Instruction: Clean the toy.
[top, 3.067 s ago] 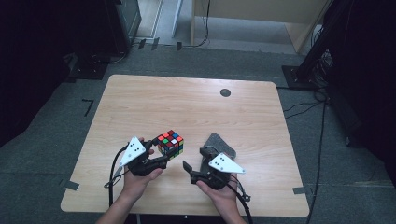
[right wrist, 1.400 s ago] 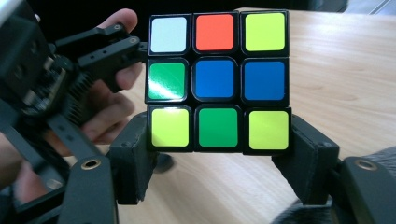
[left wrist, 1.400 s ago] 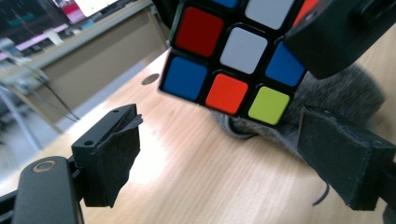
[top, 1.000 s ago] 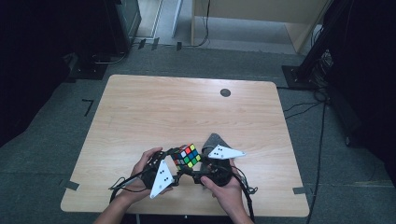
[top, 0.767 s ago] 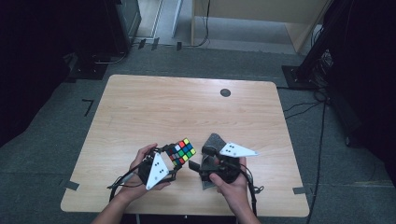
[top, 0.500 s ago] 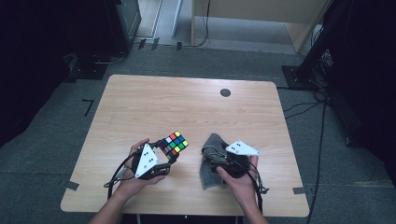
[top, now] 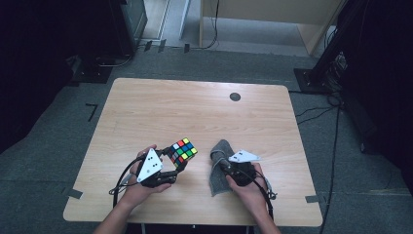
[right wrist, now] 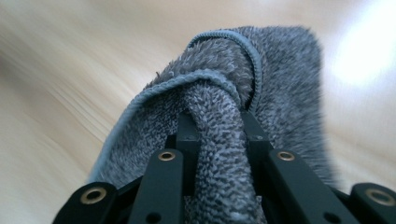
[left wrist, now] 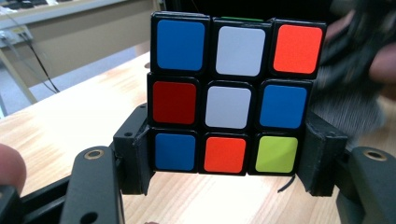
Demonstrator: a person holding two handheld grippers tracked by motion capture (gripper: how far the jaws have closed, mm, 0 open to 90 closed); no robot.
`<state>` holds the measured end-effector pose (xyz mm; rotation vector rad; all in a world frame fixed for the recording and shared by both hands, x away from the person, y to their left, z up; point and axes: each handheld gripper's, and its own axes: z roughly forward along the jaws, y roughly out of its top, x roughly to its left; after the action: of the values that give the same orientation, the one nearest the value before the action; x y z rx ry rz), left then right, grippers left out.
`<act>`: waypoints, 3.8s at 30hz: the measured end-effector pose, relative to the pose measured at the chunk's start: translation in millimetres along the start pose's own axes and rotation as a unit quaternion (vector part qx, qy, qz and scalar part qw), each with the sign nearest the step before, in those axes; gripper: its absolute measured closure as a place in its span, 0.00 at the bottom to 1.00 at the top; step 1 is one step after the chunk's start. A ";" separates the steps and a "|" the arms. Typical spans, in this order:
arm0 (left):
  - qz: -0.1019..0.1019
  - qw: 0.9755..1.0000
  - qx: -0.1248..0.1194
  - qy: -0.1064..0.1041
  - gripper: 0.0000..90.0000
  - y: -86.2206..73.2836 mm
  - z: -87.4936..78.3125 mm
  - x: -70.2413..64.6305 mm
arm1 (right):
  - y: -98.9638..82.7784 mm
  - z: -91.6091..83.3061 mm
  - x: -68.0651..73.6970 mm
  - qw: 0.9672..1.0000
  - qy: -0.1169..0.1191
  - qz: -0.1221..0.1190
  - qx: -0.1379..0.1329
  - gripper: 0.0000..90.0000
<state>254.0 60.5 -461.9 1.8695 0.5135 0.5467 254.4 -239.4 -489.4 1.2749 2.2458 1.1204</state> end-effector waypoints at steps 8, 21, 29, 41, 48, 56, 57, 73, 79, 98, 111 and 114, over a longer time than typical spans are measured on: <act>0.026 0.998 0.034 -0.038 0.38 -2.1 12.6 -16.9 | 33.1 -63.3 37.4 0.972 0.120 -0.019 -0.200 0.84; 0.046 0.997 0.004 -0.061 0.38 8.5 4.0 -24.9 | 27.5 -55.8 30.1 0.981 0.072 0.004 -0.178 0.82; 0.049 0.996 0.006 -0.067 0.38 12.8 3.7 -30.9 | 33.6 -58.5 57.8 0.970 0.124 -0.040 -0.206 0.79; 0.038 0.996 -0.007 -0.082 0.38 16.6 1.2 -30.7 | 34.5 -68.2 60.8 0.965 0.108 -0.054 -0.233 0.78; 0.017 0.997 -0.019 -0.076 0.38 18.4 -3.1 -22.1 | 29.2 -64.5 34.5 0.975 0.063 0.014 -0.211 0.79; 0.018 0.996 -0.022 -0.082 0.38 17.2 -2.7 -25.1 | 34.3 -63.1 57.6 0.971 0.089 -0.045 -0.218 0.79; 0.003 0.995 -0.035 -0.089 0.38 17.1 -5.3 -21.7 | 33.8 -61.6 50.5 0.974 0.076 -0.028 -0.210 0.80; -0.082 0.985 -0.102 -0.117 0.38 21.1 -16.8 -4.7 | 20.9 -26.2 49.3 0.975 0.174 0.038 -0.133 0.81; -0.082 0.985 -0.095 -0.119 0.38 19.7 -14.0 -5.6 | 23.5 -49.3 36.6 0.959 0.159 0.068 -0.223 0.81; -0.155 0.973 -0.130 -0.109 0.38 19.8 -11.2 -7.6 | 12.8 -19.9 71.9 0.953 0.219 0.076 -0.195 0.83; -0.171 0.983 -0.067 0.003 0.38 0.5 4.4 8.8 | 5.9 -37.6 -20.6 0.980 -0.027 0.111 -0.162 0.80; -0.174 0.983 -0.052 0.025 0.38 -5.5 10.7 14.4 | 3.2 -35.2 -33.6 0.983 -0.070 0.088 -0.142 0.78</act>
<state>271.4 62.8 -468.6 1.6226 0.8110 0.3792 253.3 -283.1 -467.6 1.4015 1.8236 1.3127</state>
